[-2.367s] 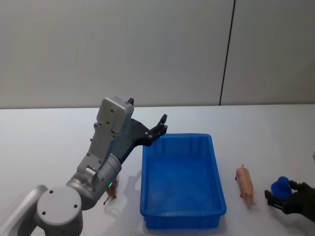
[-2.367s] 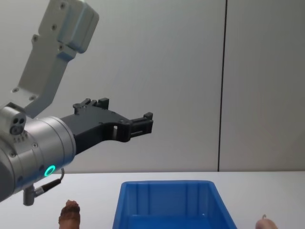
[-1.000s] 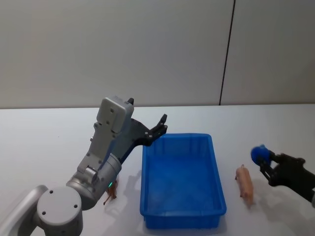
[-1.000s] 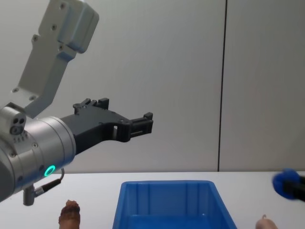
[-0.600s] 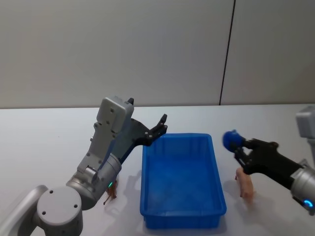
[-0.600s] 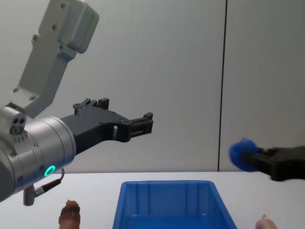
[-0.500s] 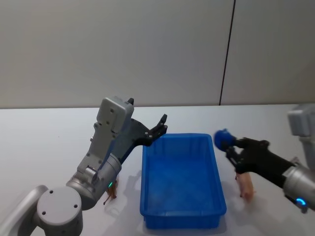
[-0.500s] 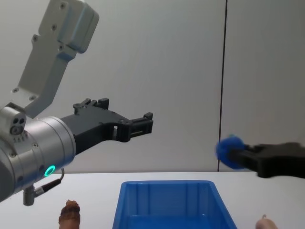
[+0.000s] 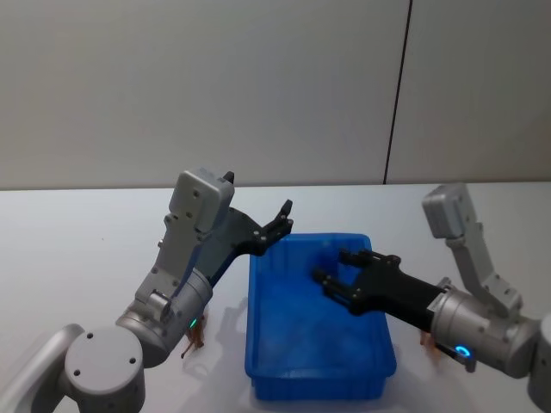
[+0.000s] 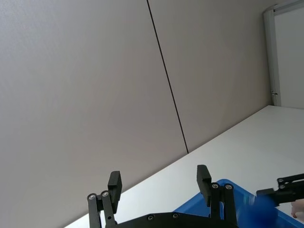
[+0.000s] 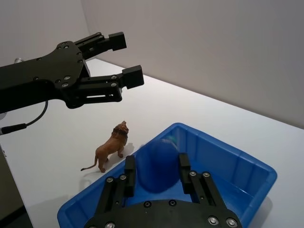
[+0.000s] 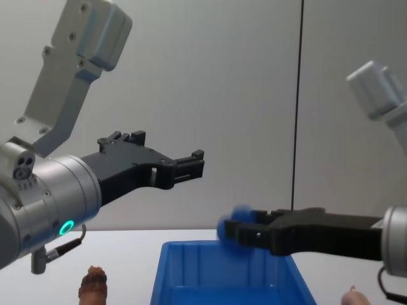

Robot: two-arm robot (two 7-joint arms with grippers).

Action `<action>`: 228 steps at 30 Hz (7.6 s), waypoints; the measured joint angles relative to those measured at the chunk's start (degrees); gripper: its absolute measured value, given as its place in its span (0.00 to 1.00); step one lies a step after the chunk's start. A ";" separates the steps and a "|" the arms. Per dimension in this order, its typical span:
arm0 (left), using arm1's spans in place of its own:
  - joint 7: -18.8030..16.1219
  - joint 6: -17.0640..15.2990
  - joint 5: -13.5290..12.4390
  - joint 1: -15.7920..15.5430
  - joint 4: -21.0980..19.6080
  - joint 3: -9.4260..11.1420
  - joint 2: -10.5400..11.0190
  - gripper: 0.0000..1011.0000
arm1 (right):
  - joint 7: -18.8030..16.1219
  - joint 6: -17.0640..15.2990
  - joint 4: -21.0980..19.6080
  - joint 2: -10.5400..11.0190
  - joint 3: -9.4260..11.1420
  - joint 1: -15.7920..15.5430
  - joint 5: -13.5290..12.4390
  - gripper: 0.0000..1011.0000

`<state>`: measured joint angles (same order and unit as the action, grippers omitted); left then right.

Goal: Pick up the two dolls from the table and place them into the box.

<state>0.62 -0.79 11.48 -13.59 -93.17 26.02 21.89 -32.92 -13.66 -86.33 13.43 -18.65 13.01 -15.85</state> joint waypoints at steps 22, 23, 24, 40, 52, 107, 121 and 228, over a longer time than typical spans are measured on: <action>0.00 0.00 0.00 0.00 0.00 0.00 0.00 0.99 | 3.20 -0.69 0.80 1.57 1.62 -0.20 -2.08 0.99; 0.00 0.00 0.00 0.00 0.00 0.00 0.00 0.99 | 3.20 -0.69 0.80 1.57 1.62 -0.20 -2.08 0.99; 0.00 0.00 0.00 0.00 0.00 0.00 0.00 0.99 | 3.81 -0.82 0.36 2.12 1.99 -0.74 -2.49 0.99; 0.00 0.00 0.00 0.00 0.00 0.00 0.00 0.99 | 10.32 -3.87 -2.92 6.78 4.51 -6.35 -5.09 0.99; 0.00 0.00 0.00 0.00 0.00 0.00 0.00 0.99 | 12.83 -6.05 -3.28 8.02 4.75 -8.48 -5.18 0.99; 0.00 0.00 0.00 0.00 0.00 0.00 0.00 0.99 | 15.47 -3.56 -1.23 6.35 3.10 -6.40 -0.45 0.37; 0.00 0.00 0.00 0.00 0.00 0.00 0.00 0.99 | 10.68 -2.45 -5.67 5.21 2.08 -4.17 1.57 0.37; -4.90 -12.19 13.33 10.76 0.81 -2.70 6.11 0.99 | 5.84 1.23 -7.05 12.74 7.07 -9.43 -6.78 0.99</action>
<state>-4.27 -12.98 24.81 -2.83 -92.36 23.33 28.00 -27.08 -12.42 -93.38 26.18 -11.58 3.58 -22.63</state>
